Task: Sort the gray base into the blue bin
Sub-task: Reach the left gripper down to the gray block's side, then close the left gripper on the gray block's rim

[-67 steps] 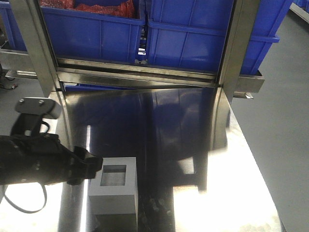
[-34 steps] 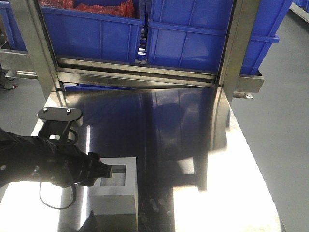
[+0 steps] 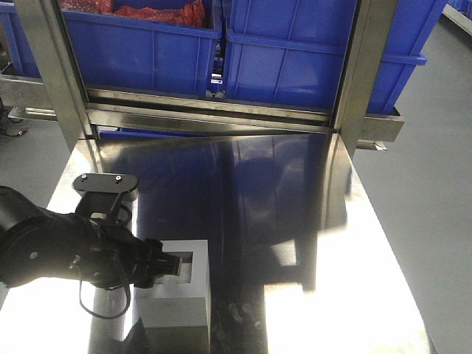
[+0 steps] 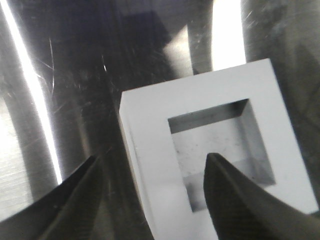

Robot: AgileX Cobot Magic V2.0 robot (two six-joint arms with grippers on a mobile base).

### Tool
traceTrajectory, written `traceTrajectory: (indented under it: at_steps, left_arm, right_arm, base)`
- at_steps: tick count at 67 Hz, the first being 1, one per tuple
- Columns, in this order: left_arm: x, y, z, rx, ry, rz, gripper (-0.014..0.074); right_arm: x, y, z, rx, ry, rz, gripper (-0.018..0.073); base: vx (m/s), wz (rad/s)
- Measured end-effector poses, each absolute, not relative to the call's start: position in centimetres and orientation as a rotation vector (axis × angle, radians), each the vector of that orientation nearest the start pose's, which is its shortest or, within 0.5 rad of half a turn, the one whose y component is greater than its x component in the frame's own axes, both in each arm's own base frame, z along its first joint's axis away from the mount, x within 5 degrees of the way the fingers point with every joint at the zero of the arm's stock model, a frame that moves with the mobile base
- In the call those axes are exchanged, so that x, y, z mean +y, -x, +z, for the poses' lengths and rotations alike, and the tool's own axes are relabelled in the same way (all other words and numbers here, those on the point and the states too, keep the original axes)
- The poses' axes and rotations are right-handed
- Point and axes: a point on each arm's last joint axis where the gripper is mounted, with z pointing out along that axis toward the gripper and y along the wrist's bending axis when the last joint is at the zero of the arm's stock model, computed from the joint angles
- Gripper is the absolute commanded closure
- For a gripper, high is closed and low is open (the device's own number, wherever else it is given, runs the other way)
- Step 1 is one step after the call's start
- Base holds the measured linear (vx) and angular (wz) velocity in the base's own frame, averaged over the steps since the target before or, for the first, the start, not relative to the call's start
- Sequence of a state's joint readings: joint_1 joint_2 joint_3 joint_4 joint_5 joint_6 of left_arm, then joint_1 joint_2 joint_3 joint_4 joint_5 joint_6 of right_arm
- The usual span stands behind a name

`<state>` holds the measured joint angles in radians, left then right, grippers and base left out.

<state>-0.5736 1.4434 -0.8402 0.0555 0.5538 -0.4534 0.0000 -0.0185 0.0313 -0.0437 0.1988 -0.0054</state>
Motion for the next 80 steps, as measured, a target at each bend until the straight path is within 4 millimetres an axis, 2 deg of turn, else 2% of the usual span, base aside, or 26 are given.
traceTrajectory:
  at_steps: [17,24,32,46,63,80]
  left_arm:
    - [-15.0,-23.7,21.0,2.701,-0.196,-0.271,0.0169]
    - [-15.0,-23.8,21.0,2.699,-0.195,-0.273,0.0209]
    - [-15.1,-23.8,21.0,2.7,-0.191,-0.277,0.0319]
    - [-15.3,-23.8,21.1,2.691,-0.169,-0.309,0.0606]
    - [-15.2,-23.7,21.5,2.674,-0.166,-0.32,0.0605]
    - [-14.3,-22.6,25.5,2.466,-0.235,-0.374,0.0604]
  right_arm:
    - [-0.1,-5.6,18.6,1.695,0.034,-0.043,0.0564]
    - [-0.1,-5.6,18.6,1.695,0.034,-0.043,0.0564]
    - [-0.1,-5.6,18.6,1.695,0.034,-0.043,0.0564]
    - [-0.1,-5.6,18.6,1.695,0.034,-0.043,0.0564]
    - [-0.1,-5.6,18.6,1.695,0.034,-0.043,0.0564]
    - [-0.1,-5.6,18.6,1.695,0.034,-0.043,0.0564]
  base:
    - [0.0,0.0]
    - [0.0,0.0]
    - [0.0,0.0]
    - [0.0,0.0]
    - [0.0,0.0]
    - [0.0,0.0]
